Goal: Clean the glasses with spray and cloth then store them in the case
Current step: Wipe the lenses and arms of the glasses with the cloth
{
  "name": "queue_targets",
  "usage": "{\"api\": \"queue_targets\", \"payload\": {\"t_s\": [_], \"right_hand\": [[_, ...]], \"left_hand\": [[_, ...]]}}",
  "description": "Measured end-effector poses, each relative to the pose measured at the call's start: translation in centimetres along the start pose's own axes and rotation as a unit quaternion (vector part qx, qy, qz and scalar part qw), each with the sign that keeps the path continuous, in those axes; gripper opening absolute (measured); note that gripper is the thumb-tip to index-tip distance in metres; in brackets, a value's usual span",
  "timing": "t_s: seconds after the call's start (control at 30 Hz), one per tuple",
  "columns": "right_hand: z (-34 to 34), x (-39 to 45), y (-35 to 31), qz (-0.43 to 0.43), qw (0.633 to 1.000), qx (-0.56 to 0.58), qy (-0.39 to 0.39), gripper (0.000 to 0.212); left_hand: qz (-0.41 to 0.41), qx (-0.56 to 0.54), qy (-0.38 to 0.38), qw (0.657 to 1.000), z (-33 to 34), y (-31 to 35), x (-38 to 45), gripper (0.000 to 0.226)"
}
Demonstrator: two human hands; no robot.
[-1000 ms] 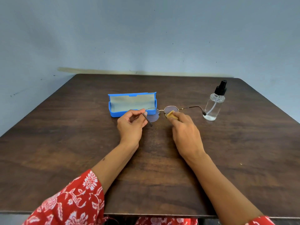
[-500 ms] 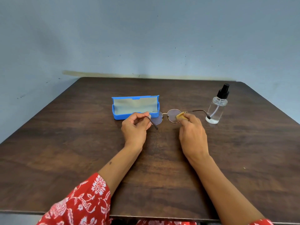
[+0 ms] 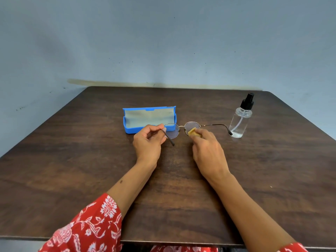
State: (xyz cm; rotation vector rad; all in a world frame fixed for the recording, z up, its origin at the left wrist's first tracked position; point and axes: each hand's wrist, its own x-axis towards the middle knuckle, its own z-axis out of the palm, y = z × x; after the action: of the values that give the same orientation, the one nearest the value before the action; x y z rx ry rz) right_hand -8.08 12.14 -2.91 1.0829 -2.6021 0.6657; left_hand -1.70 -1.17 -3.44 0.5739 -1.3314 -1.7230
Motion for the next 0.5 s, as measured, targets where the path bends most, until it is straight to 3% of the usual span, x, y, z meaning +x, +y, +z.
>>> {"api": "queue_targets", "payload": {"t_s": [0.17, 0.33, 0.5], "right_hand": [[-0.2, 0.3, -0.2, 0.067, 0.997, 0.007, 0.028, 0.034], [0.2, 0.2, -0.8, 0.01, 1.0, 0.015, 0.008, 0.031], [-0.1, 0.2, 0.2, 0.067, 0.996, 0.028, 0.053, 0.032]], "left_hand": [[0.013, 0.011, -0.01, 1.0, -0.1, -0.2, 0.2, 0.023], [0.026, 0.024, -0.008, 0.999, -0.1, -0.3, 0.2, 0.026], [0.027, 0.04, -0.008, 0.999, -0.1, -0.3, 0.2, 0.026]]}}
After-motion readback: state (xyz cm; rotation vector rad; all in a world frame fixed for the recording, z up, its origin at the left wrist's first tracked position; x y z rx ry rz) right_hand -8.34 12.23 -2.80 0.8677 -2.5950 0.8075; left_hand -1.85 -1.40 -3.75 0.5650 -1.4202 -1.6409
